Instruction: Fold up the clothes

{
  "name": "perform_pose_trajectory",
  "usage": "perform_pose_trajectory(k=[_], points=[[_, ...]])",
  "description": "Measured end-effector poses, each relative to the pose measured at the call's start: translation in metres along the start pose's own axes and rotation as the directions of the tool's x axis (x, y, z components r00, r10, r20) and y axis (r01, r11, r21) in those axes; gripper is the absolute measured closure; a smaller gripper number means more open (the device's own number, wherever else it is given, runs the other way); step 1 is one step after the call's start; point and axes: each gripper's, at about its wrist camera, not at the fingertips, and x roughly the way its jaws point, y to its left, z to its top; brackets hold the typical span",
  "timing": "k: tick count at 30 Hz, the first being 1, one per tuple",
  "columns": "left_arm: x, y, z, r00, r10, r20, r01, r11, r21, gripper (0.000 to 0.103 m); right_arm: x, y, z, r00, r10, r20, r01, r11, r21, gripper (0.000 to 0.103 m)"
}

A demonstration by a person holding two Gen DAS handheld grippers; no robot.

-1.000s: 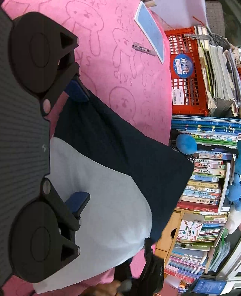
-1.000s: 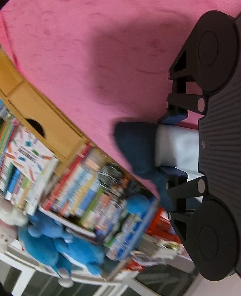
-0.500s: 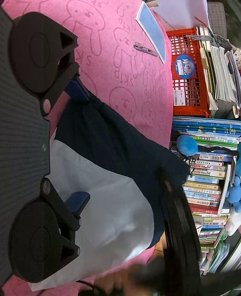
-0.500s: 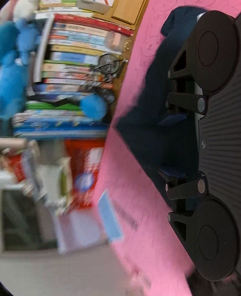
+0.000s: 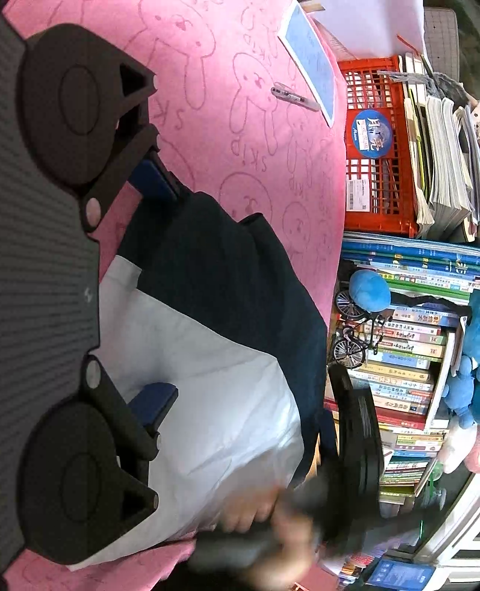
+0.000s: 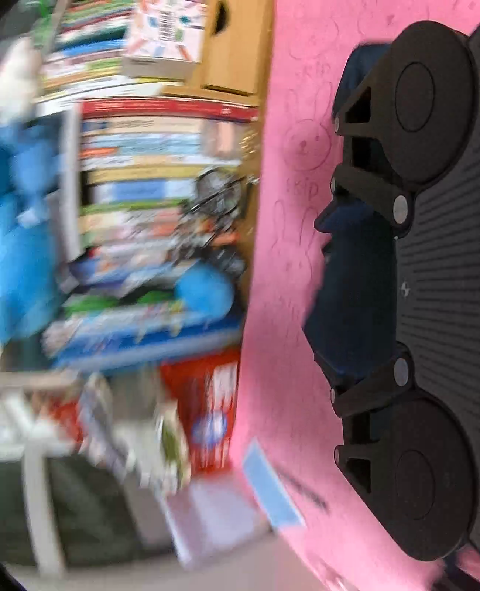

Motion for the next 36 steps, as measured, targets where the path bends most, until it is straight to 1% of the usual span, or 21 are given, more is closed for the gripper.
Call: perform_pose_trajectory(k=[2,5,6,10,13,16,18,21,23,24,25,26,27,28,29,30,31,32,33,34,36], points=[[0.000,0.000,0.000,1.000,-0.003,0.004,0.003,1.000,-0.006,0.000,-0.029,0.007,-0.013,1.000,0.029,0.003,-0.029,0.999,-0.034,0.033],[-0.001,0.003,0.000,1.000,-0.012,0.009,0.012,1.000,-0.022,0.000,-0.054,0.008,-0.041,0.997,0.066,-0.044,-0.067,0.997,-0.027,0.033],[-0.001,0.003,0.000,1.000,-0.013,0.010,0.013,1.000,-0.024,0.000,-0.056,0.009,-0.051,0.995,0.067,-0.079,-0.070,0.997,-0.036,0.033],[0.001,-0.004,0.000,1.000,0.021,-0.006,-0.021,1.000,0.010,0.000,-0.055,0.021,-0.076,0.993,0.014,-0.117,-0.027,0.993,-0.112,0.033],[0.003,-0.007,0.000,0.999,0.039,-0.011,-0.039,0.999,0.031,0.000,-0.072,0.031,-0.088,0.992,-0.004,-0.124,-0.014,0.989,-0.146,0.034],[0.003,-0.005,-0.001,0.999,0.036,-0.013,-0.036,0.999,0.028,0.000,-0.089,0.040,-0.100,0.991,-0.024,-0.131,0.000,0.984,-0.180,0.034],[0.003,-0.006,-0.001,0.999,0.041,-0.016,-0.041,0.998,0.039,0.000,-0.100,0.047,-0.108,0.990,-0.036,-0.135,0.008,0.979,-0.202,0.032],[0.004,-0.008,-0.001,0.999,0.047,-0.021,-0.045,0.998,0.054,0.000,-0.117,0.056,-0.120,0.988,-0.056,-0.141,0.022,0.972,-0.234,0.032],[0.004,-0.008,-0.001,0.999,0.048,-0.022,-0.047,0.997,0.057,0.000,-0.129,0.061,-0.116,0.988,-0.076,-0.133,0.047,0.976,-0.210,0.033],[0.004,-0.007,-0.001,0.999,0.047,-0.022,-0.046,0.998,0.054,0.000,-0.139,0.066,-0.117,0.992,-0.057,-0.114,0.032,0.977,-0.210,0.031],[0.004,-0.006,-0.001,0.999,0.046,-0.022,-0.045,0.998,0.050,0.000,-0.148,0.071,-0.119,0.995,-0.038,-0.095,0.018,0.978,-0.210,0.026],[0.004,-0.006,-0.001,0.999,0.047,-0.022,-0.046,0.998,0.050,0.000,-0.156,0.076,-0.122,0.997,-0.021,-0.079,0.004,0.977,-0.213,0.023],[0.004,-0.006,-0.001,0.999,0.048,-0.023,-0.047,0.998,0.051,0.000,-0.160,0.084,-0.128,0.997,-0.019,-0.080,-0.001,0.971,-0.241,0.020],[0.004,-0.007,-0.001,0.998,0.051,-0.023,-0.050,0.997,0.053,0.000,-0.164,0.092,-0.135,0.997,-0.020,-0.080,-0.002,0.963,-0.270,0.020],[0.005,-0.007,-0.001,0.998,0.053,-0.024,-0.052,0.997,0.053,0.000,-0.162,0.100,-0.142,0.996,-0.049,-0.075,0.024,0.952,-0.305,0.020],[0.005,-0.007,-0.001,0.998,0.055,-0.023,-0.053,0.997,0.052,0.000,-0.160,0.104,-0.149,0.994,-0.095,-0.062,0.069,0.940,-0.335,0.020],[0.005,-0.006,-0.001,0.998,0.056,-0.023,-0.055,0.997,0.051,0.000,-0.155,0.104,-0.152,0.987,-0.152,-0.042,0.129,0.931,-0.341,0.021],[0.004,-0.006,-0.001,0.998,0.059,-0.023,-0.058,0.997,0.051,0.000,-0.151,0.103,-0.155,0.978,-0.209,-0.023,0.188,0.920,-0.344,0.019],[0.003,-0.006,-0.001,0.998,0.062,-0.023,-0.061,0.997,0.050,0.000,-0.148,0.101,-0.158,0.966,-0.260,-0.006,0.242,0.907,-0.346,0.012],[0.003,-0.007,-0.001,0.998,0.066,-0.022,-0.065,0.997,0.050,0.000,-0.151,0.091,-0.158,0.961,-0.277,-0.010,0.258,0.907,-0.334,0.010],[0.000,-0.010,-0.003,0.998,0.068,-0.016,-0.067,0.996,0.065,0.000,-0.158,0.071,-0.158,0.951,-0.310,-0.020,0.289,0.905,-0.311,0.010]])
